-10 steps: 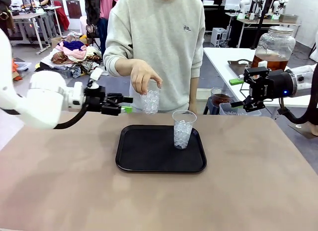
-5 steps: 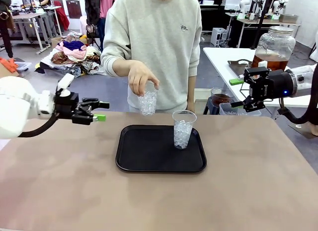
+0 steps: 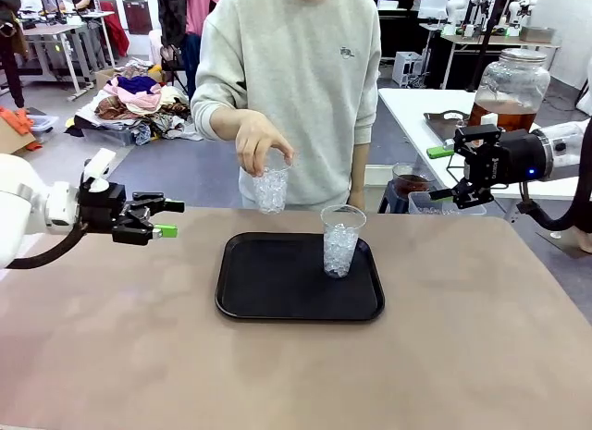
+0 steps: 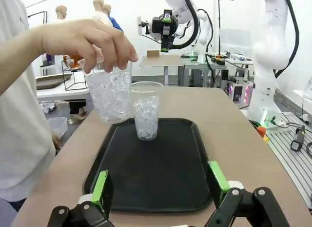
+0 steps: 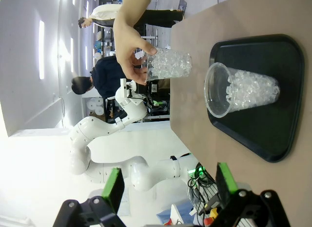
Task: Pour the drink into the iced cup.
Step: Open the gripper to release the iced cup you were holding, then pick up the iced cup indicated by the human and present it to them.
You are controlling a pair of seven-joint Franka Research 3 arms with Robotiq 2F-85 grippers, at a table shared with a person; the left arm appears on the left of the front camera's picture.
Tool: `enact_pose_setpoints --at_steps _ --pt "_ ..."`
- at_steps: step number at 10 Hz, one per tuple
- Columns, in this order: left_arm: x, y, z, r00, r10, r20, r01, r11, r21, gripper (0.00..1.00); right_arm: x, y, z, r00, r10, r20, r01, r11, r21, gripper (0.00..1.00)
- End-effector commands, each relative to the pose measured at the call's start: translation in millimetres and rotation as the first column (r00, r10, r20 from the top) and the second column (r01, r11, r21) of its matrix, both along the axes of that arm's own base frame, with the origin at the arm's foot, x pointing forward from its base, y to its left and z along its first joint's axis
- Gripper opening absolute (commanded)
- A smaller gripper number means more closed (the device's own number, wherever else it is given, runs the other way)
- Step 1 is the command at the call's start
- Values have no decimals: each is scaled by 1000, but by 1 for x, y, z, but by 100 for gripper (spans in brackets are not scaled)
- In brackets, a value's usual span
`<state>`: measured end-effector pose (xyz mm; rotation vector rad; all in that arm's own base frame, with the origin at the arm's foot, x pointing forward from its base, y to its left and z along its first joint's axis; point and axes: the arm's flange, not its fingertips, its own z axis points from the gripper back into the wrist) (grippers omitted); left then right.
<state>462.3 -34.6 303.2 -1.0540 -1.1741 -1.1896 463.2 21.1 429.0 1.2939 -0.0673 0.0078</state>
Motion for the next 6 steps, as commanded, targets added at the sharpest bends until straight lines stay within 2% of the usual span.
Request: enact_pose_setpoints --at_steps 1,6 --pt "1 -5 2 1000 -8 1 8 1000 -7 100 0 1 1 1000 1 2 -1 1000 3 100" --pt "1 -5 2 1000 -8 1 8 1000 -7 100 0 1 1 1000 1 2 -1 1000 3 100"
